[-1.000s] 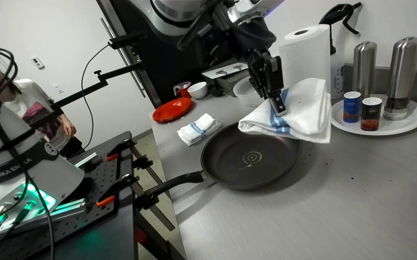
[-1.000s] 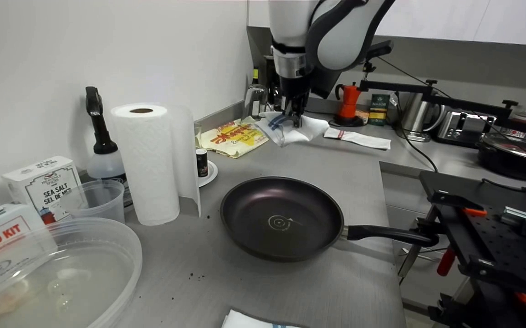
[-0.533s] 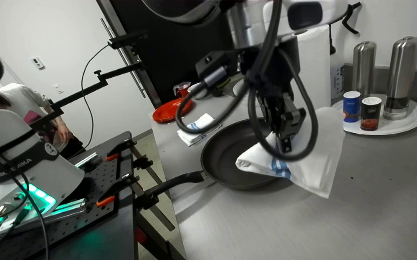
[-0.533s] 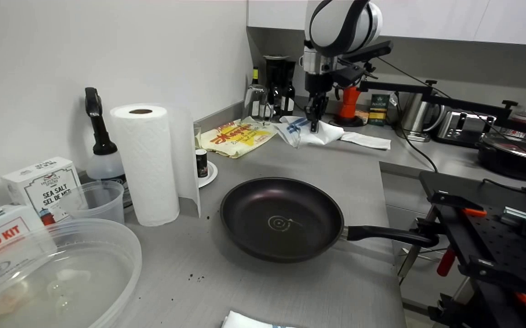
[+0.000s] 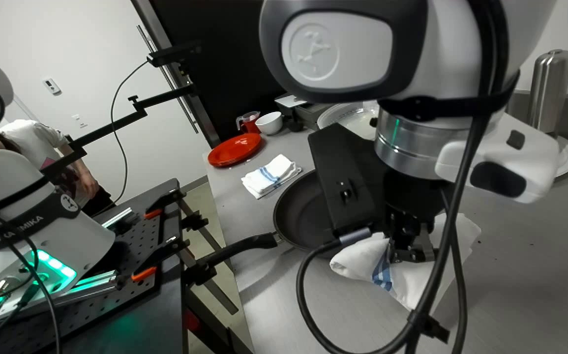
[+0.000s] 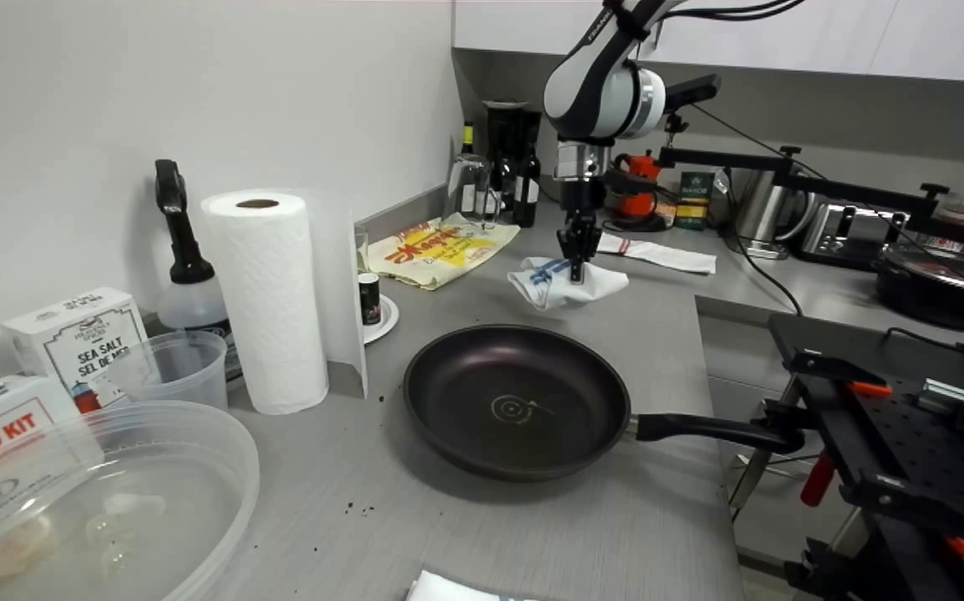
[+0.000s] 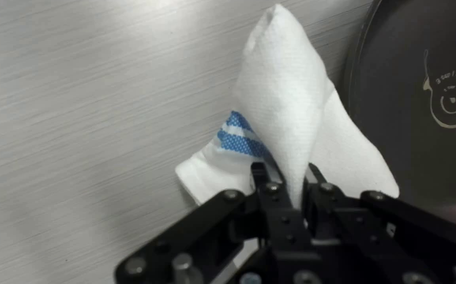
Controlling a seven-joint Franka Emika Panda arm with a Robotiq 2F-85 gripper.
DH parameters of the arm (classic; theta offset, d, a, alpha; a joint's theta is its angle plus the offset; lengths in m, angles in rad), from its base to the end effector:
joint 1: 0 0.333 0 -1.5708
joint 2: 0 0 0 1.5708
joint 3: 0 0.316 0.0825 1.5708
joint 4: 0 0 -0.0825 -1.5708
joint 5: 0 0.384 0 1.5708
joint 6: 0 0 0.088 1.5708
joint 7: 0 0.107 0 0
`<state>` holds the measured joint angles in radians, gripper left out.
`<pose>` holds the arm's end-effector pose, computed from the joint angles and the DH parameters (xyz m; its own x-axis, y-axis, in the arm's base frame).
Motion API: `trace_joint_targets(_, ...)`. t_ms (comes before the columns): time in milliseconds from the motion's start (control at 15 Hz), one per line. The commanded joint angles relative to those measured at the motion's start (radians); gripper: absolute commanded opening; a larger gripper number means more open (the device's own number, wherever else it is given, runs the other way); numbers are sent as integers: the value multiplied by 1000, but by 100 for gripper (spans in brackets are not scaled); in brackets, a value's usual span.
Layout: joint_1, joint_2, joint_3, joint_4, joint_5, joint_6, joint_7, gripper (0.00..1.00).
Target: Use the white and blue towel to wipe the black pan
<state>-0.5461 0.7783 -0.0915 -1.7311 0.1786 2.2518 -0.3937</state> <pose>0.5129 -0.3706 0.1149 0.9203 -0.3264 -0.2157 -0.3592 -0.9234 -0.1350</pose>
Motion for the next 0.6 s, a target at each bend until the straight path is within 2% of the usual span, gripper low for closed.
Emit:
trace_joint_targets(0, -7, 124, 4, 155, 8, -85, 10, 3)
trace_joint_targets(67, -4, 148, 1, 180, 3, -91, 16, 3)
trace_joint_targets(133, -3, 165, 1, 199, 1, -98, 22, 37)
trace_joint_targets(267, 1, 185, 0, 227, -6, -113, 24, 44)
trace_joint_targets(533, 0, 165, 0, 242, -11, -176, 15, 74)
